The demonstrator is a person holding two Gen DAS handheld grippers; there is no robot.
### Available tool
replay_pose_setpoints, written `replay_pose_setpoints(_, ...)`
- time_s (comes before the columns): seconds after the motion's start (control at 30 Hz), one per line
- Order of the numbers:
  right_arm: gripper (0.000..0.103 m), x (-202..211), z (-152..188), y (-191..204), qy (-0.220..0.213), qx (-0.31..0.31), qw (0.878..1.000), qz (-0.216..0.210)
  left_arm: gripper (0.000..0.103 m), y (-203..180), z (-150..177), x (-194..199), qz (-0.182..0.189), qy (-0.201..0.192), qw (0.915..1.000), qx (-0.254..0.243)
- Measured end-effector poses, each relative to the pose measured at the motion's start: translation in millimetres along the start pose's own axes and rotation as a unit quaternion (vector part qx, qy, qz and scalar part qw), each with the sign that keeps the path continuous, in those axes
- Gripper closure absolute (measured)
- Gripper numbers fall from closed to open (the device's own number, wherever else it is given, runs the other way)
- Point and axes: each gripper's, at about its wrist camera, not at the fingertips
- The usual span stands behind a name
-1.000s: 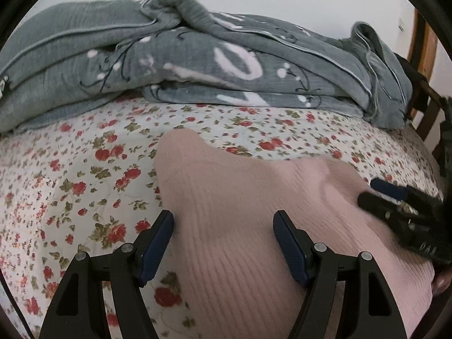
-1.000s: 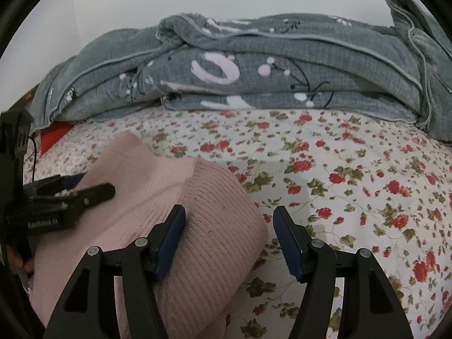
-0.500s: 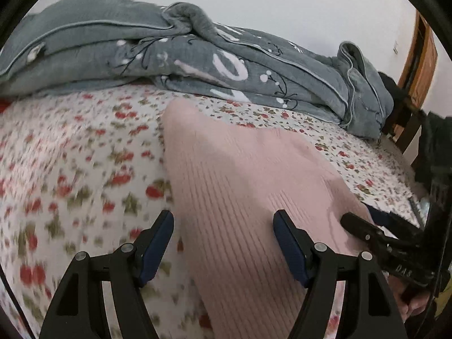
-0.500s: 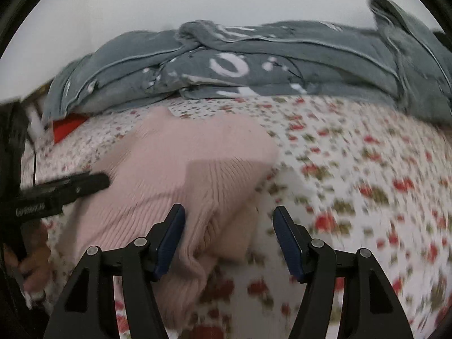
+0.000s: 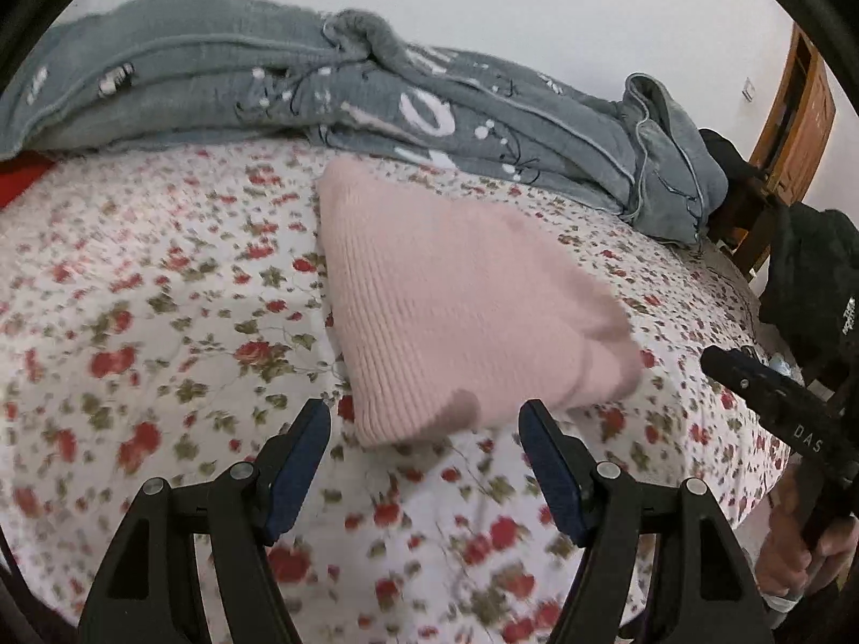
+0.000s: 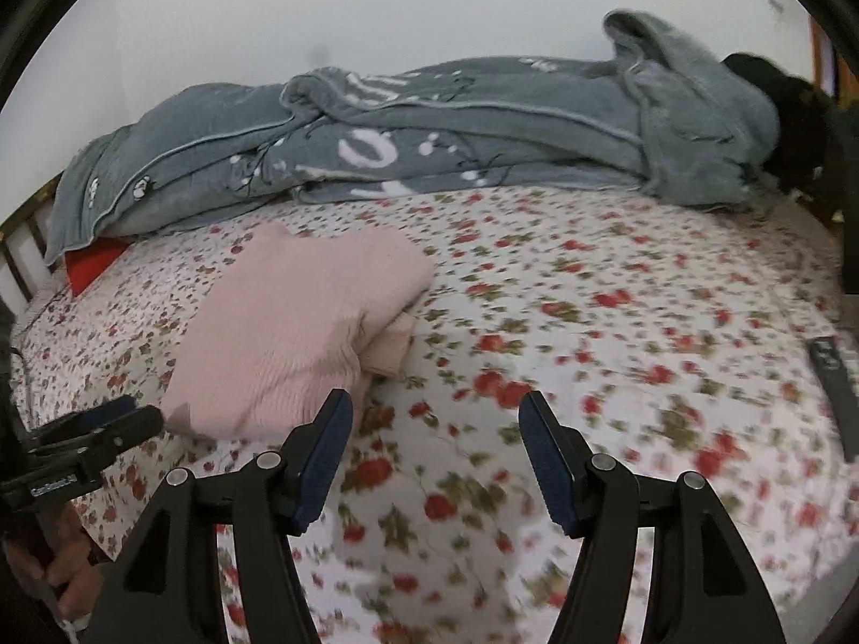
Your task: Fold small clothes
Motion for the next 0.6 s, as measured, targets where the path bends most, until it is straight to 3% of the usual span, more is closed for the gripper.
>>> replay_pose_setpoints(0.1,0.040,26,0,-5,-0.002,-0.001,1.000,0.003,0.031,-15,-1,25,-0.012,-0.015,0.9998,-0.010)
replay_pose_setpoints(0.17,0.032,43,1,-10,-0.003,-0.010,1.000,0.001,0.027,-27,0,44,-0.018,-0.028,0.9993,-0.017)
replay_pose_setpoints(0.23,0.016,58,3,-11,-0.008,-0.010,1.000,0.005,0.023,-37,0,60,-0.029,-0.041,0.9985,-0.022)
replay_pose_setpoints(0.33,0.010,82,6,-12,-0.031,-0.006,0.999,0.018,0.019,-50,3,81,-0.038,-0.055,0.9974,-0.029)
replay_pose_setpoints(0.6,0.000,132,17,-19,-0.065,-0.011,0.998,0.011,0.005,-78,13,121,-0.062,-0.084,0.9936,-0.043)
Point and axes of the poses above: each gripper's, at about its wrist camera, not at the fingertips, and x roughly against the way its jaws point, y to its left, z to its underside, and after that the axes turned 9 degrees about z, right-handed
